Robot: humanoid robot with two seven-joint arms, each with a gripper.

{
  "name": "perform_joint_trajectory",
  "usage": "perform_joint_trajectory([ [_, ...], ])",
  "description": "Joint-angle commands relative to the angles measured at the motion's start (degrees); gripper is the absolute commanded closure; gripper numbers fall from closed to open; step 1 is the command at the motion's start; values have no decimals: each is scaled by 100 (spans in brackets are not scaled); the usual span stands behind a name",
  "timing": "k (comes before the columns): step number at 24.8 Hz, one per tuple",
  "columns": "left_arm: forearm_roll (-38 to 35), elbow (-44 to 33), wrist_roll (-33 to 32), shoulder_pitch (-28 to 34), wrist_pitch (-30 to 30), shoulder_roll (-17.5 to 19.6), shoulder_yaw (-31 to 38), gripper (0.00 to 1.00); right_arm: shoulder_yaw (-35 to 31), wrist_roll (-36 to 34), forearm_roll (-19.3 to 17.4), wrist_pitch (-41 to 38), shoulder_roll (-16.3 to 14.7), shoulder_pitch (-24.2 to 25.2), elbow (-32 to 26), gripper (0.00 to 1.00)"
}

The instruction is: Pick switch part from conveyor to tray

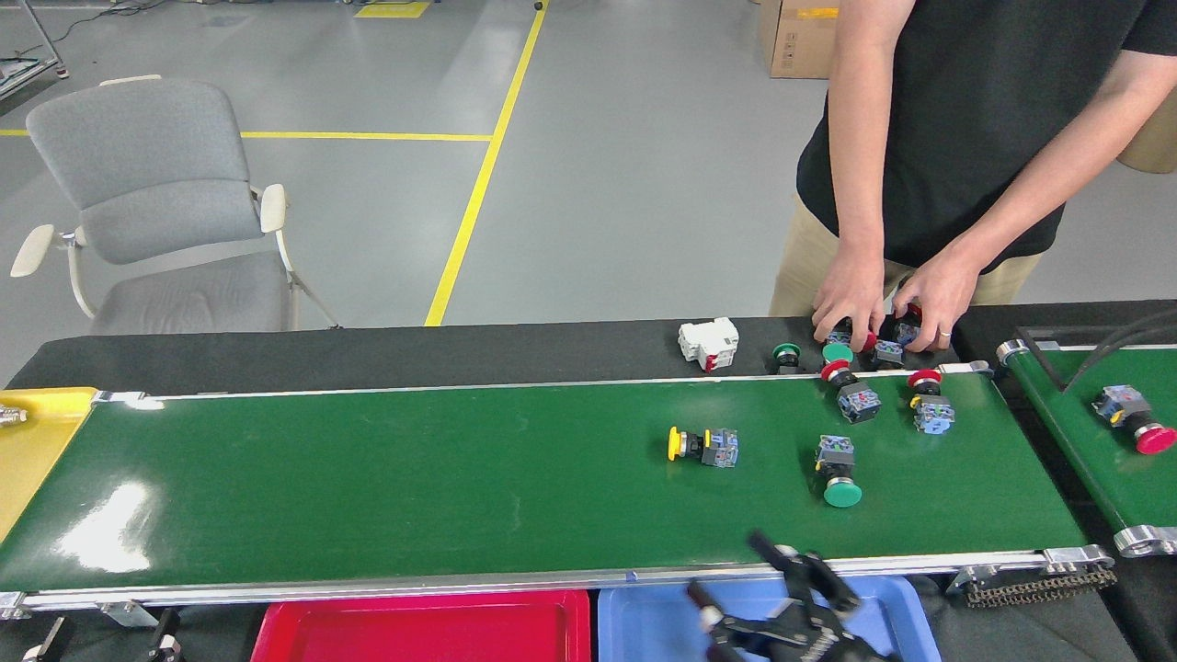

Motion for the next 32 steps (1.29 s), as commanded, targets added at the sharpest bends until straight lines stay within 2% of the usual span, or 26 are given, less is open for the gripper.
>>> perform_joint_trajectory([
  [1, -3, -197, -33, -68, 22, -10, -129, 0, -133, -546, 8, 726, -49, 17, -54, 9],
  [4, -30, -505, -77, -297, 233, -18, -868, 0, -106, -528, 307, 1254, -75, -70, -54, 9],
  [7, -311, -760, -455, -613, 910, -62, -1913, 0, 201, -414, 746, 1605, -23, -237, -19, 9],
  [9, -671, -804, -534, -815, 1384, -238, -2704, 0, 702, -291, 957, 2027, -58, -369, 69, 9],
  [12, -1242, -742, -762, -1263, 1613, -669, -3469, 0, 1370, -168, 1283, 2695, -75, -756, 315, 9],
  [14, -1541, -567, -1087, -1579, 1613, -1151, -3662, 0, 1888, -63, 1493, 3160, -75, -1160, 692, 9],
  [16, -1752, -259, -1237, -1852, 1604, -1539, -3689, 0, 2433, 95, 1520, 3600, -66, -1573, 1105, 9],
  [18, -1866, 58, -1255, -2107, 1639, -1671, -3838, 0, 2794, 148, 1520, 3908, -75, -1872, 1414, 9],
  [22, -1840, 761, -1272, -2678, 1929, -1688, -4119, 0, 3251, 254, 1511, 4418, -66, -2294, 1906, 10],
  [24, -1796, 1015, -1281, -2907, 1929, -1697, -4146, 0, 3409, 254, 1511, 4409, -84, -2364, 2002, 38],
  [26, -1787, 1217, -1281, -3039, 1921, -1732, -4146, 0, 3497, 263, 1520, 4400, -137, -2373, 2073, 58],
  [28, -1699, 1473, -1281, -3206, 1929, -1759, -4146, 0, 3524, 254, 1502, 4392, -198, -2391, 2108, 70],
  [32, -1084, 1648, -1281, -3346, 1885, -1697, -4137, 0, 3524, 245, 1467, 4365, -242, -2400, 2099, 84],
])
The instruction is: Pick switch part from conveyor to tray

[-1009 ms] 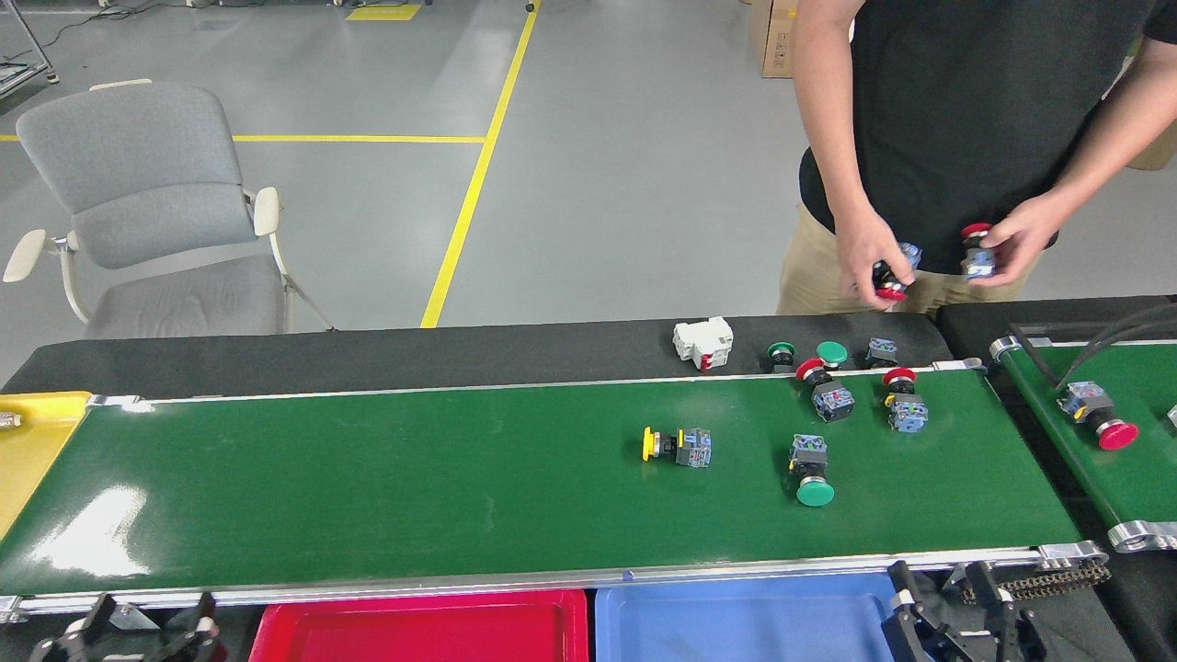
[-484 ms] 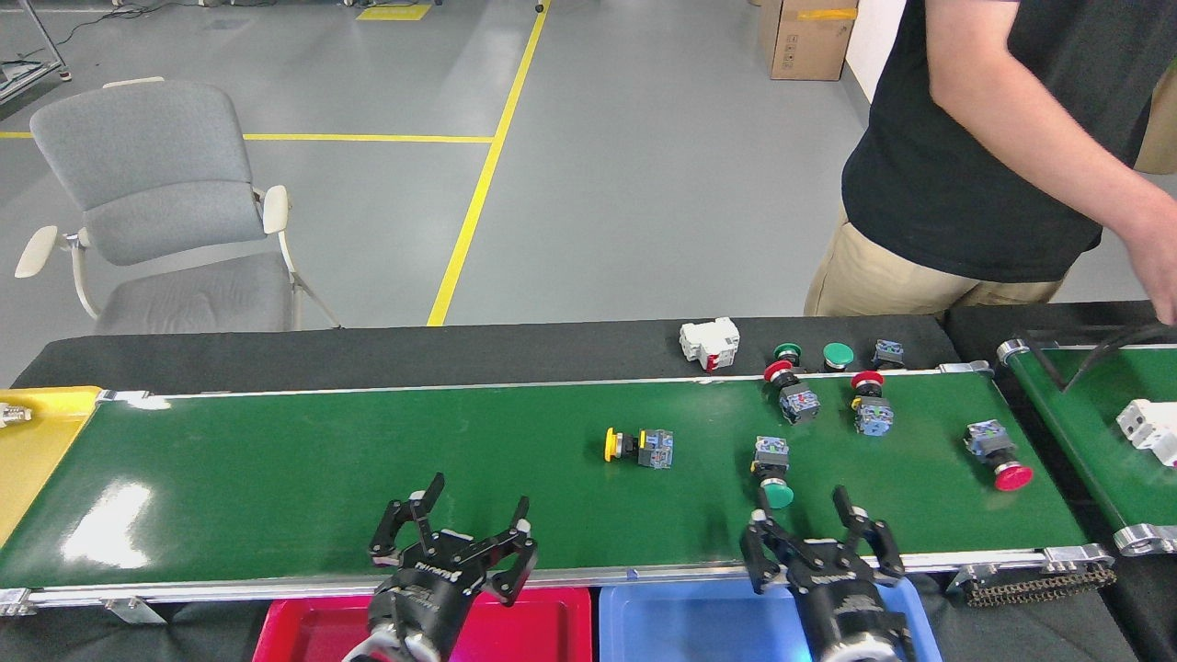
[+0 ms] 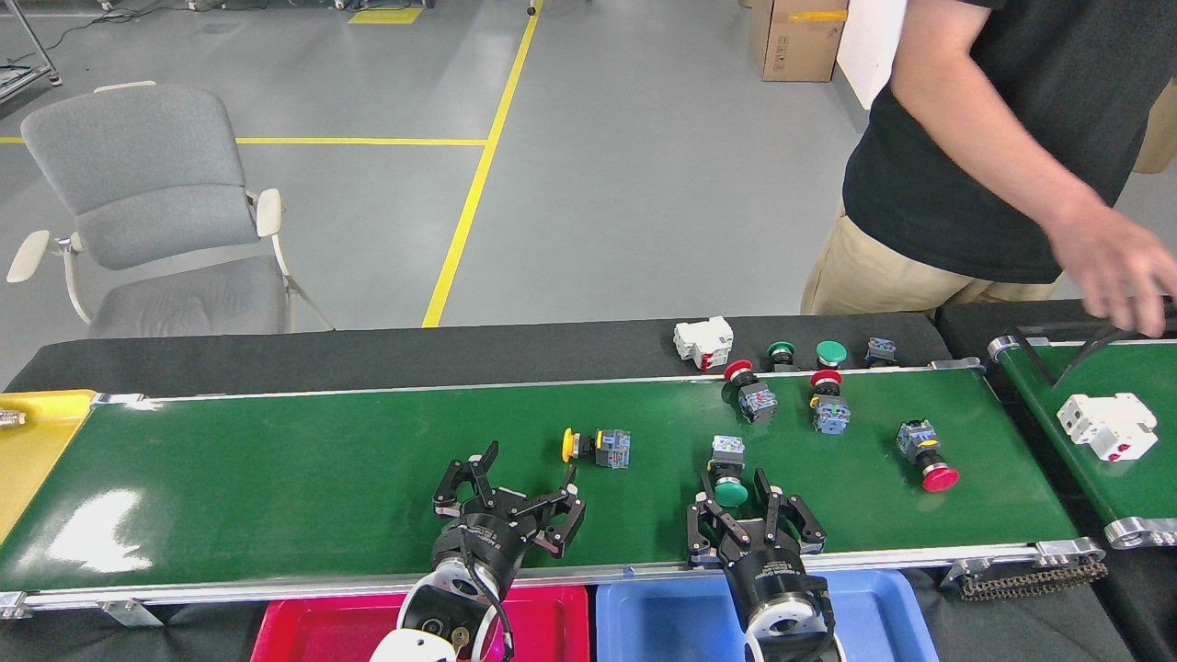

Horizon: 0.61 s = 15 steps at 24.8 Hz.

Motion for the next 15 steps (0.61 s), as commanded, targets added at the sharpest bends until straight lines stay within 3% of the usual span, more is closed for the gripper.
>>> perform_joint_trajectory([
  [1, 210, -27, 15, -103, -34, 13, -13, 0, 12, -16, -12, -46, -22, -103, -64, 87],
  [6, 237, 157, 15, -190, -16, 4, -13, 0, 320, -69, -4, -714, -145, 29, -424, 88],
  [12, 245, 394, 15, -340, -25, 39, 154, 0, 337, -200, -65, -3051, -356, 907, -1479, 88],
  [15, 245, 403, 15, -340, -25, 39, 163, 0, 346, -200, -56, -4018, -356, 1233, -1655, 86],
])
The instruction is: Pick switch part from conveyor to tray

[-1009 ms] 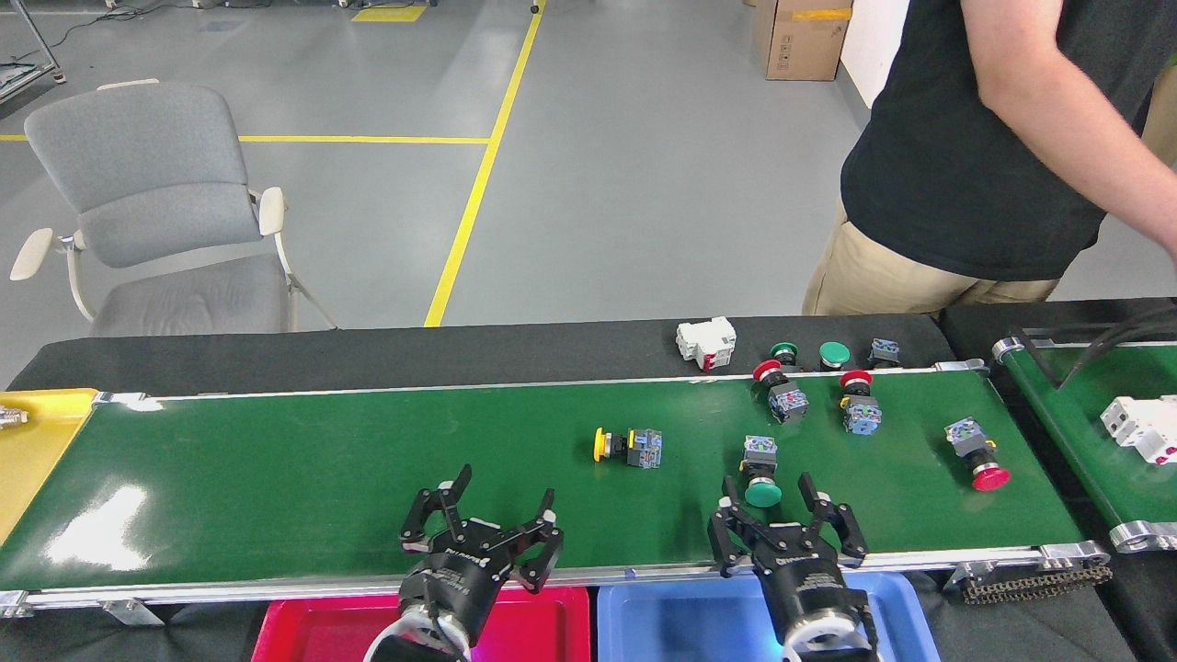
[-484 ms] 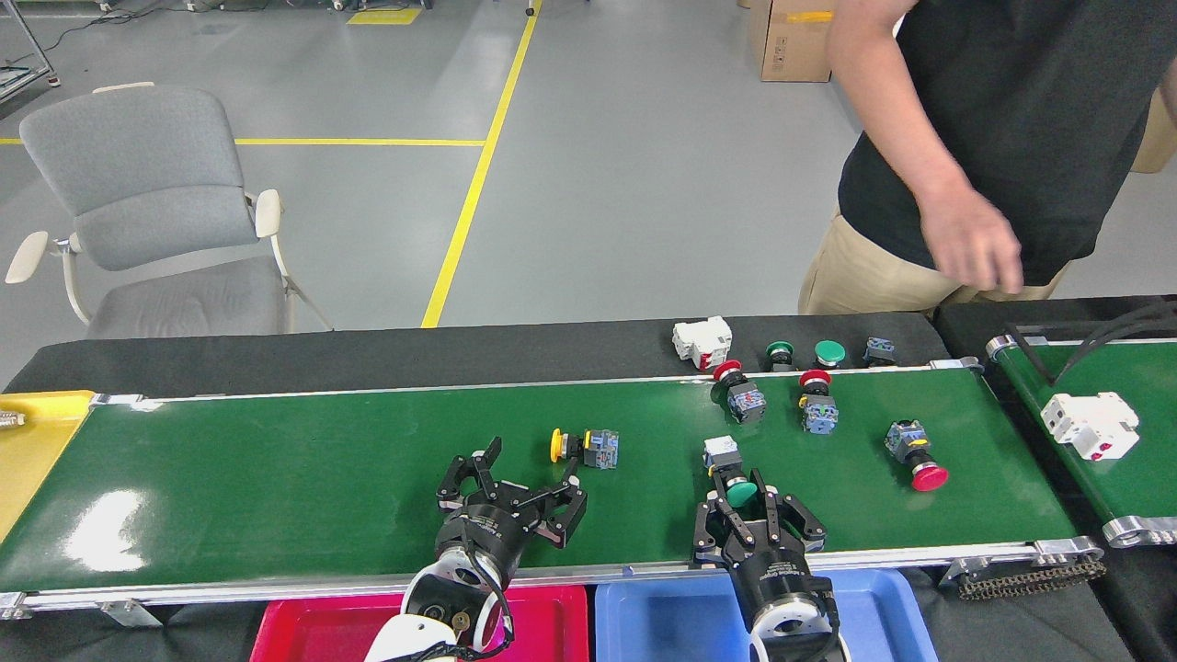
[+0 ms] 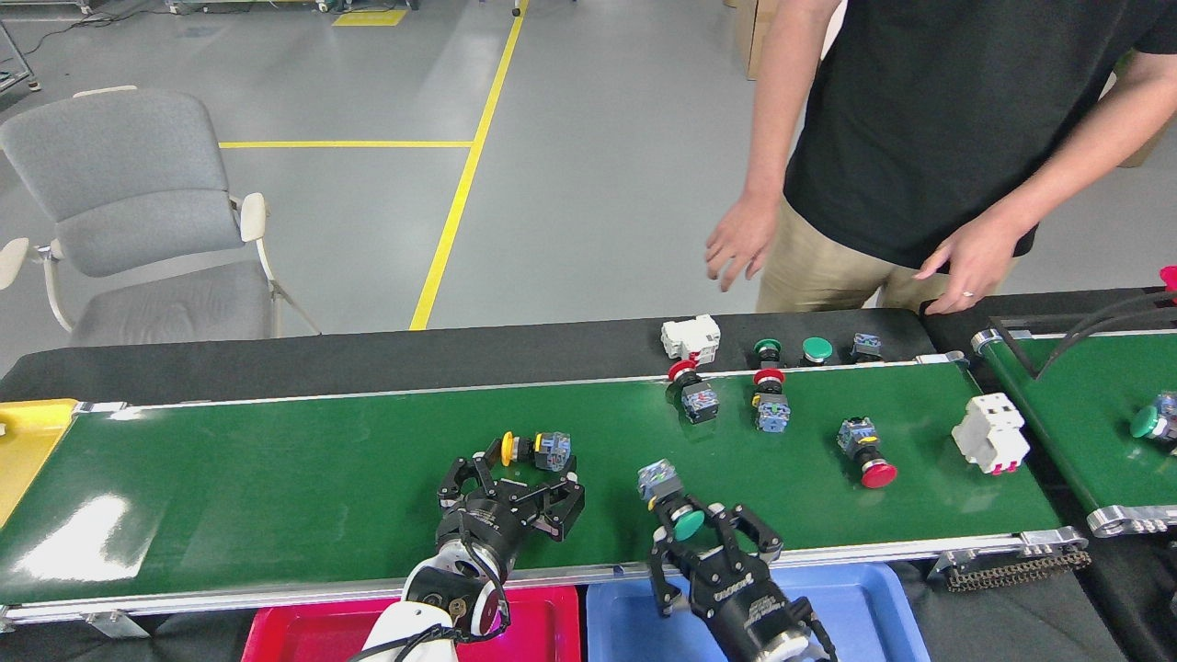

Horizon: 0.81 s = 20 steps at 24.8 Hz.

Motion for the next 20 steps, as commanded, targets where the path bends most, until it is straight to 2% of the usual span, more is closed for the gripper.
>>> perform_joint_trajectory([
  [1, 31, -28, 19, -100, -17, 32, 23, 0, 21, -64, -14, -907, -12, 37, -128, 82],
  [3, 31, 86, 19, -153, -8, 32, 23, 0, 179, -64, -5, -1127, 59, 46, -102, 8],
  [4, 22, 156, 19, -215, 18, 32, 23, 0, 337, -64, 4, -1127, 59, 37, -93, 1],
  [7, 22, 411, 54, -426, 168, 40, 23, 4, 539, -64, -5, -1136, 59, 28, -84, 0],
  [8, 22, 464, 80, -461, 273, 40, 23, 11, 539, -64, -5, -1162, 67, 28, -84, 0],
  [10, 31, 455, 98, -434, 326, 58, 23, 43, 522, -64, -23, -1171, 32, 46, -102, 0],
  [12, 31, 288, 98, -294, 255, 93, 23, 68, 469, -73, -67, -1171, 6, 98, -190, 0],
  [13, 40, 51, 98, -136, 176, 172, 23, 78, 293, -82, -190, -1136, -56, 133, -260, 0],
  [14, 57, -212, 98, 48, 36, 260, 32, 84, -127, -82, -391, -1118, -117, 186, -313, 0],
  [15, 84, -476, 98, 251, -113, 322, 32, 86, -672, -100, -611, -1118, -108, 353, -339, 0],
  [17, 101, -1056, 98, 646, -386, 427, 23, 88, -1622, -108, -814, -1092, -29, 766, -418, 1],
  [20, 128, -2164, 98, 1297, -1045, 884, 32, 86, -2792, -284, -814, -600, 287, 1118, -471, 3],
])
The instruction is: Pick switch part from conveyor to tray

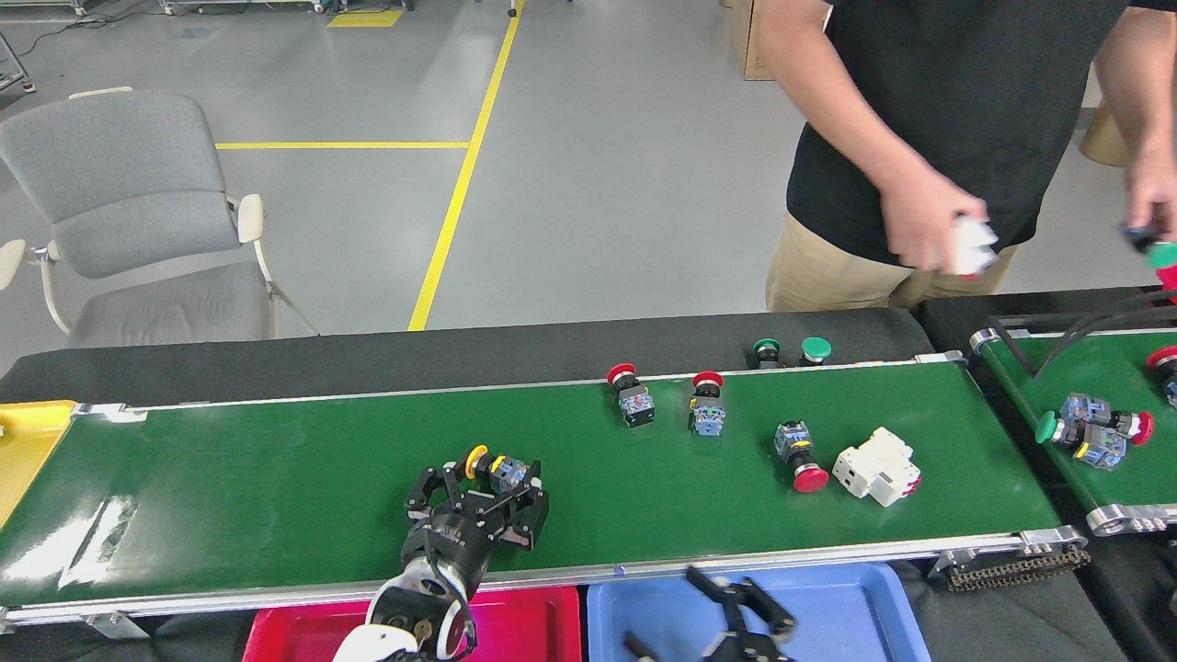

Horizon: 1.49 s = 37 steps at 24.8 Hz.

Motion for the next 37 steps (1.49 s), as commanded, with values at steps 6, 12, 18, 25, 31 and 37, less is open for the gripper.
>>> perform_joint_trajectory([
  [6, 205, -1550, 45, 1623, -2162, 708, 246, 0, -1114, -520, -11, 1134, -47, 270, -100, 4],
  [12, 222, -1550, 45, 1790, -1942, 190, 677, 0, -1105, -493, 7, 1301, -179, 288, -100, 3],
  [18, 196, -1515, 757, 1799, -343, -39, 2619, 0, -956, -423, 552, 1310, -223, -222, 50, 3],
  [25, 169, -1374, 1548, 2019, -747, 251, 3006, 0, -226, -186, 701, 1310, -390, -978, 639, 3],
  [31, 152, -1093, 590, 1412, -694, 207, 2690, 0, 503, -19, 701, 1328, -434, -1848, 1298, 2],
  [37, 99, 409, -34, -371, -44, 128, 1556, 0, 1303, -10, 701, 1837, -434, -2515, 2150, 2],
])
